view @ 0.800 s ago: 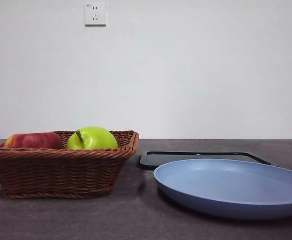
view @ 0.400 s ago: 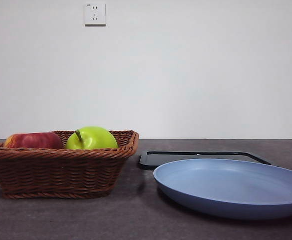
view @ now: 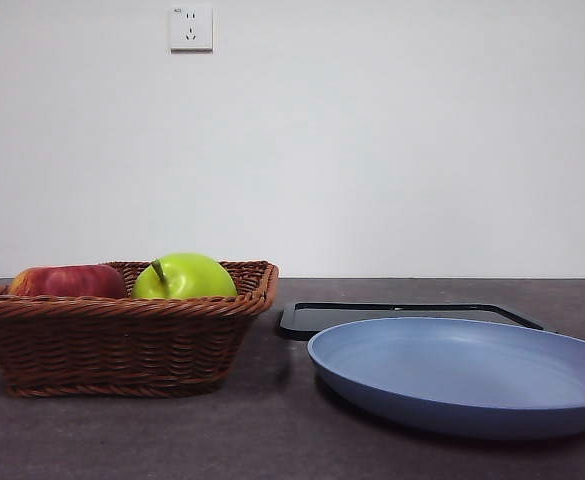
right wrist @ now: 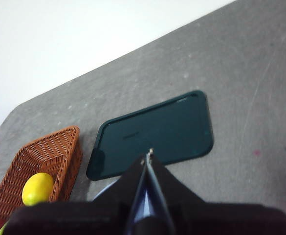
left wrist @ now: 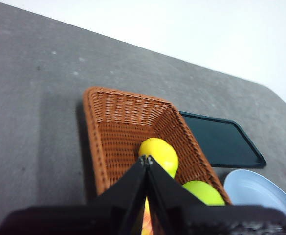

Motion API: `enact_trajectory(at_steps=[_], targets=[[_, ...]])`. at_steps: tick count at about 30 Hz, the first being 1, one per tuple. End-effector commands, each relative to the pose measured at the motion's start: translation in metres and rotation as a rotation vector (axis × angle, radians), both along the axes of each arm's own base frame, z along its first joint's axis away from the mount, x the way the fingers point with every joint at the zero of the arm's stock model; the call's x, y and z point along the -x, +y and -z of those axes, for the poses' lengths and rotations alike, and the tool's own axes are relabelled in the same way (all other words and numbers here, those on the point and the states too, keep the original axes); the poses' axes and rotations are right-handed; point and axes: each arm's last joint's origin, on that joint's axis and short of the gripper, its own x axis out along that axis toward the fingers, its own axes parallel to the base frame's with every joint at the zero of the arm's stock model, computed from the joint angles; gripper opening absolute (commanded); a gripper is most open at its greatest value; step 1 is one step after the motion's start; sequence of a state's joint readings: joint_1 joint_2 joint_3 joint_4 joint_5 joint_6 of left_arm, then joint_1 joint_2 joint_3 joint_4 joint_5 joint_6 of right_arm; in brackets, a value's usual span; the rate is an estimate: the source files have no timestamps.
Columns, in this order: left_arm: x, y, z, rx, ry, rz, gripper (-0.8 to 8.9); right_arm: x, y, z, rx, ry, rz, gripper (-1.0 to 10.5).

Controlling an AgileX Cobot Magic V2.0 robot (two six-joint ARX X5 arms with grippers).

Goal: Take the lemon from the basket,put the lemon in the plate,hand out the plate

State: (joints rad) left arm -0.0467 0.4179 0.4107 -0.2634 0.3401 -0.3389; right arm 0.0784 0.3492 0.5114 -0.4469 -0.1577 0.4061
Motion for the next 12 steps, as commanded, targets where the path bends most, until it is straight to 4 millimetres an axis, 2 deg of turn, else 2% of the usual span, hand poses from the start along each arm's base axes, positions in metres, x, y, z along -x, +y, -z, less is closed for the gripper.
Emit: enact_trajectory(at_steps=[1,7,12], targets=[[-0.009,-0.001,-0.020,-0.050,-0.015,0.062,0.06,-0.003,0.000,-0.016,0.065,-0.003,-0.021,0.0],[-0.034,-0.007,-0.049,-0.034,0.080,0.246,0.06,-0.019,0.002,-0.034,0.180,0.107,-0.067,0.0],[-0.049,-0.014,-0.060,-0.058,0.195,0.343,0.06,-0.038,0.004,-0.031,0.273,0.284,-0.150,0.0]])
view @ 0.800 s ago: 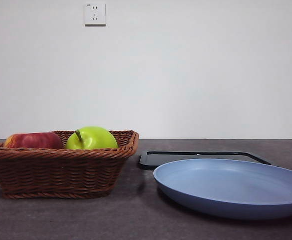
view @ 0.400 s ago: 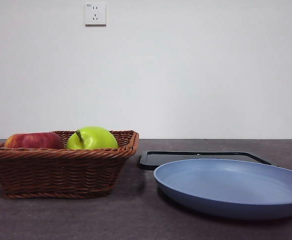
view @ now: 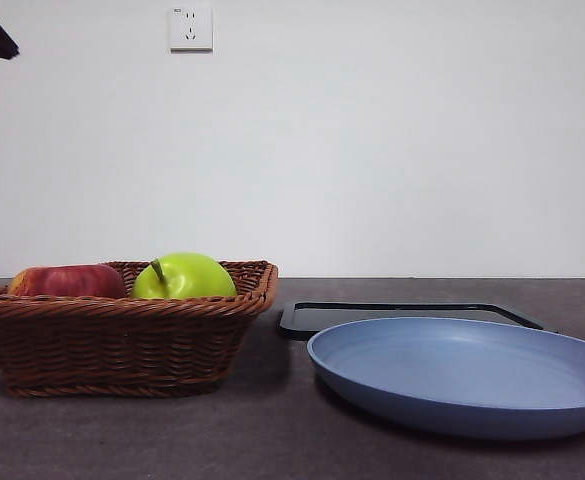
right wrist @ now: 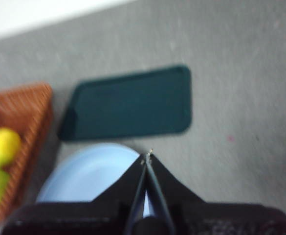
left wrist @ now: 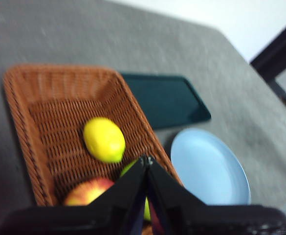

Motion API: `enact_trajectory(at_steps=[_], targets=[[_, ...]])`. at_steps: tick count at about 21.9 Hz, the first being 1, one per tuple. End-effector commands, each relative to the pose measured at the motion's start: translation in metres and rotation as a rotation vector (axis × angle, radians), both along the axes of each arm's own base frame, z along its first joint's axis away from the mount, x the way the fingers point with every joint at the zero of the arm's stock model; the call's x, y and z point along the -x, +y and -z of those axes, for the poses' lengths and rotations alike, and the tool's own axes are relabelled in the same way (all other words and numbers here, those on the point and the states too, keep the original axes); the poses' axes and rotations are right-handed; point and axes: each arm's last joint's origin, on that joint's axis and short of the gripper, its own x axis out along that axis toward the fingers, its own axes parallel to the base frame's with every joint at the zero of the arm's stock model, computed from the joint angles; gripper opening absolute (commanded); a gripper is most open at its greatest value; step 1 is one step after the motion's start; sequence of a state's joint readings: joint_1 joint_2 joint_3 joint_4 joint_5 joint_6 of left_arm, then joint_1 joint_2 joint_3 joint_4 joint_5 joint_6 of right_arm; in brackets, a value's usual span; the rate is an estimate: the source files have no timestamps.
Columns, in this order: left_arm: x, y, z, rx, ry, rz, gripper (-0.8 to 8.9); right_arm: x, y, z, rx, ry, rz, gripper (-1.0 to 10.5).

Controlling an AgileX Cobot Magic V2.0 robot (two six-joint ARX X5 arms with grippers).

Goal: Take the lemon from the basket,put the lemon in the plate,hand out the plate

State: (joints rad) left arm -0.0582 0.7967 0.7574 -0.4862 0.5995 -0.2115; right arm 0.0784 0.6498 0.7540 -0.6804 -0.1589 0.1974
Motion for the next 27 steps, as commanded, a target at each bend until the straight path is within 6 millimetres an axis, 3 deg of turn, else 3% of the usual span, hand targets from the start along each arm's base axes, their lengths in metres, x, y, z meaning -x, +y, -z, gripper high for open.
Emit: enact_trajectory(at_steps=[1,5,7,10,13,22,27], targets=[[-0.006,-0.004,-0.008,-0.053,0.014,0.067,0.06,-0.011,0.002,0.002,0.067,0.094,-0.100,0.0],[-0.014,-0.010,-0.007,-0.086,0.038,0.117,0.14,-0.027,0.006,0.020,0.035,0.287,-0.201,0.1],[-0.014,-0.012,-0.005,-0.088,0.046,0.129,1.20,-0.038,0.008,0.033,0.019,0.401,-0.215,0.2],[-0.014,-0.014,-0.005,-0.094,0.046,0.131,3.01,-0.053,0.009,0.051,0.017,0.521,-0.215,1.9],[-0.014,-0.014,-0.005,-0.093,0.048,0.130,3.14,-0.066,0.010,0.065,0.015,0.598,-0.215,3.2],[-0.014,-0.015,-0.005,-0.093,0.048,0.139,3.15,-0.108,0.019,0.107,-0.043,0.665,-0.258,3.2],[-0.014,-0.015,-0.005,-0.093,0.048,0.139,3.15,-0.122,0.021,0.129,-0.089,0.705,-0.257,2.0]])
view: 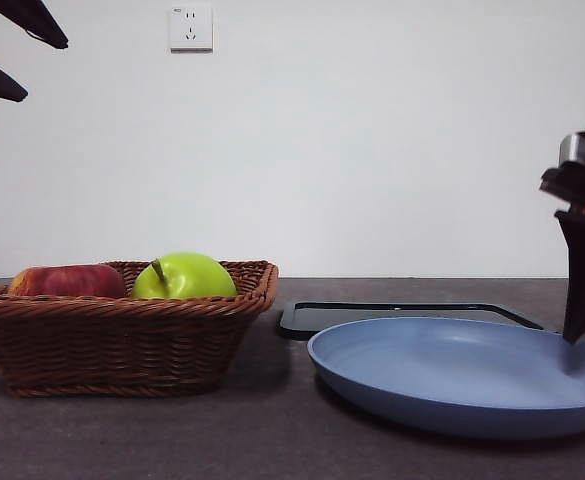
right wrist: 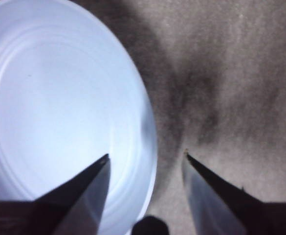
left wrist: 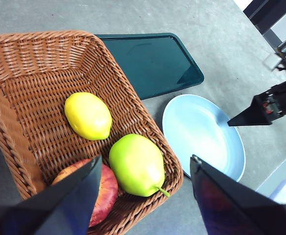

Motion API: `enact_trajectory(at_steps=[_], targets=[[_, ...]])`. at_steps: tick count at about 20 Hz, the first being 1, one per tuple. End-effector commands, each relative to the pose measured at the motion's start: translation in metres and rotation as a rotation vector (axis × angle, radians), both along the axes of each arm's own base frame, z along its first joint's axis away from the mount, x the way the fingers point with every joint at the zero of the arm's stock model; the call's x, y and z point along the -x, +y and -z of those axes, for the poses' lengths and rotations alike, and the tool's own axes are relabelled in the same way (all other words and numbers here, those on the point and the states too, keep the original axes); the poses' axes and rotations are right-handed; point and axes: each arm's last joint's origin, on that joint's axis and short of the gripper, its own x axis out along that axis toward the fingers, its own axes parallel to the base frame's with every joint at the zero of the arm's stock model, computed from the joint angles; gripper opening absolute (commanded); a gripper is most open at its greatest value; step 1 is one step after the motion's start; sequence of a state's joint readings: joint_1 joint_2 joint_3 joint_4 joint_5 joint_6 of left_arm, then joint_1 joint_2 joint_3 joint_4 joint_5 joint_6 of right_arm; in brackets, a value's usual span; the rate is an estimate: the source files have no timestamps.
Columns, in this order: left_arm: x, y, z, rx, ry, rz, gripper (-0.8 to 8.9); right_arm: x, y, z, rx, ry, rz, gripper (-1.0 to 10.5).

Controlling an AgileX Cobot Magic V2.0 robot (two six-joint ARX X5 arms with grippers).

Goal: Take the lemon from the basket,put the lemon in the plate,hand out the plate

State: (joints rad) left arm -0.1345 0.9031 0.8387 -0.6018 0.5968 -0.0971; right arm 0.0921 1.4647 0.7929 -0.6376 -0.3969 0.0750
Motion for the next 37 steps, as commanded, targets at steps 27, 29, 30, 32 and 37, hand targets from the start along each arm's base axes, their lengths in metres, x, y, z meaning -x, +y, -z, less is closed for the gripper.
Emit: enact_trajectory(at_steps=[27,29,30,32,37], targets=[[-0.073,-0.060,0.008,-0.126,0.159,-0.061,3.67,0.056,-0.005,-0.077,-0.030,-0.210,0.044,0.0],[-0.093,-0.077,0.013,-0.202,0.198,-0.077,3.67,0.061,-0.006,-0.082,-0.033,-0.236,0.044,0.0],[-0.102,-0.085,0.017,-0.235,0.226,-0.071,3.67,0.062,-0.006,-0.084,-0.034,-0.244,0.043,0.0],[-0.119,-0.102,0.029,-0.274,0.284,-0.041,3.67,0.064,-0.006,-0.084,-0.034,-0.243,0.043,0.0],[-0.147,-0.128,0.068,-0.440,0.336,-0.100,3.67,0.066,-0.006,-0.083,-0.029,-0.222,0.036,0.0]])
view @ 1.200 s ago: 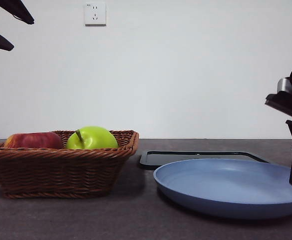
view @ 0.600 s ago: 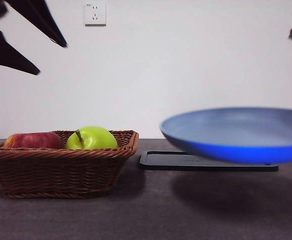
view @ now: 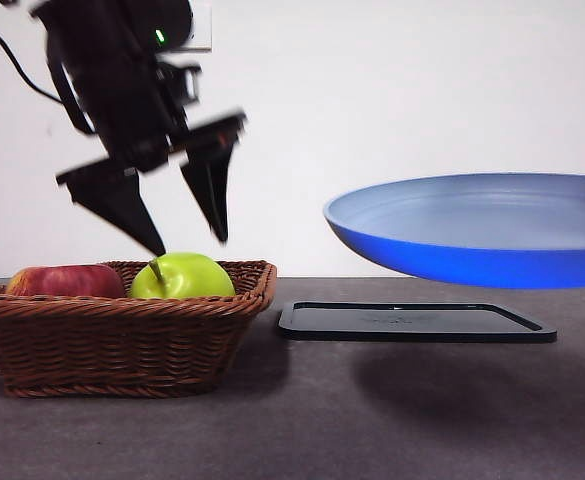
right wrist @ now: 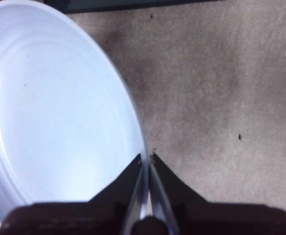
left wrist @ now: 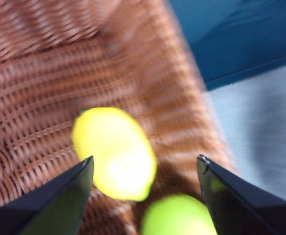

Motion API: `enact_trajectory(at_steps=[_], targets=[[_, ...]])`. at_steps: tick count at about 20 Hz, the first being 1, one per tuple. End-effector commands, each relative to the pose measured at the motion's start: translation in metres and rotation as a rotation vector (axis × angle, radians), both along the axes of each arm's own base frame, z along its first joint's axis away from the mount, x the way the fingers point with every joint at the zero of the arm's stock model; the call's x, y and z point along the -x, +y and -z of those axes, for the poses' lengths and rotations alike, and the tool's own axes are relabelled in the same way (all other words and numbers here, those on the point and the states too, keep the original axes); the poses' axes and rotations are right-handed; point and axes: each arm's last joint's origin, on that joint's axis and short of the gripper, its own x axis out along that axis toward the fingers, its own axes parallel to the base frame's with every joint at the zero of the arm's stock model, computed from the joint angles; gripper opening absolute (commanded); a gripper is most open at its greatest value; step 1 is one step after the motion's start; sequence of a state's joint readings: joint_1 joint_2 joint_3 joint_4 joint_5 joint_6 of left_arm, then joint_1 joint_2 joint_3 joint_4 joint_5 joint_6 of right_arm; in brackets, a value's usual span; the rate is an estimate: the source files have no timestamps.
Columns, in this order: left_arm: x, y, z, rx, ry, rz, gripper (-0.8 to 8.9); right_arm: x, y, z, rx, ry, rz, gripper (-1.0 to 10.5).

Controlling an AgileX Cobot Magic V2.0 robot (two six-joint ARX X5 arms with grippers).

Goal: Take the lemon from the basket,put the lemon in the plate,hand out the plate

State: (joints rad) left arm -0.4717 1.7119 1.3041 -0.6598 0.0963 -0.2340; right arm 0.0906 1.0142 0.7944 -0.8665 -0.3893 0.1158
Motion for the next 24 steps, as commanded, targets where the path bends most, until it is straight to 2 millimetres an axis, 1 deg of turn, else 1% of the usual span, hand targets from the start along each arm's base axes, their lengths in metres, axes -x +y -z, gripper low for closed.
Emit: enact_trajectory(at_steps=[1,3,5,7,11,13,14,16,17,18,20,22,24], targets=[[-0.011,-0.007,0.017,-0.039,0.032,-0.006,3.67,-0.002,0.000,-0.003,-0.002,-0.014,-0.003,0.0],[-0.015,-0.008,0.030,-0.093,0.045,-0.027,3.67,-0.002,0.000,-0.003,-0.002,-0.014,-0.003,0.0],[-0.018,-0.010,0.037,-0.097,0.052,-0.026,3.67,-0.002,0.000,-0.003,-0.002,-0.014,-0.003,0.0],[-0.021,-0.011,0.037,-0.085,0.028,-0.021,3.66,-0.002,0.000,-0.003,-0.002,-0.014,-0.003,0.0],[-0.021,-0.012,0.037,-0.105,0.005,0.042,3.51,-0.002,0.000,-0.003,-0.001,-0.016,-0.006,0.0],[-0.021,-0.011,0.037,-0.115,0.002,0.064,2.23,-0.002,0.000,-0.003,0.000,-0.016,-0.006,0.0],[-0.021,-0.011,0.037,-0.119,-0.001,0.075,1.86,-0.002,0.000,-0.003,-0.001,-0.016,-0.006,0.0],[-0.021,-0.011,0.036,-0.135,-0.020,0.109,1.78,-0.002,0.000,-0.003,-0.001,-0.016,-0.006,0.0],[-0.021,-0.008,0.031,-0.138,-0.033,0.109,1.78,-0.002,0.000,-0.003,-0.001,-0.016,-0.006,0.0],[-0.020,-0.001,0.018,-0.127,-0.053,0.092,1.78,-0.003,0.000,-0.003,-0.001,-0.020,-0.006,0.0],[-0.012,0.009,-0.022,-0.088,-0.132,0.072,1.78,-0.004,0.001,-0.004,-0.005,-0.037,-0.004,0.0],[0.007,0.015,-0.065,-0.017,-0.251,0.079,1.78,-0.007,0.001,-0.005,-0.018,-0.043,0.018,0.0],[0.034,0.009,-0.097,0.149,-0.307,0.202,1.78,-0.008,0.001,-0.004,-0.022,-0.044,0.025,0.0]])
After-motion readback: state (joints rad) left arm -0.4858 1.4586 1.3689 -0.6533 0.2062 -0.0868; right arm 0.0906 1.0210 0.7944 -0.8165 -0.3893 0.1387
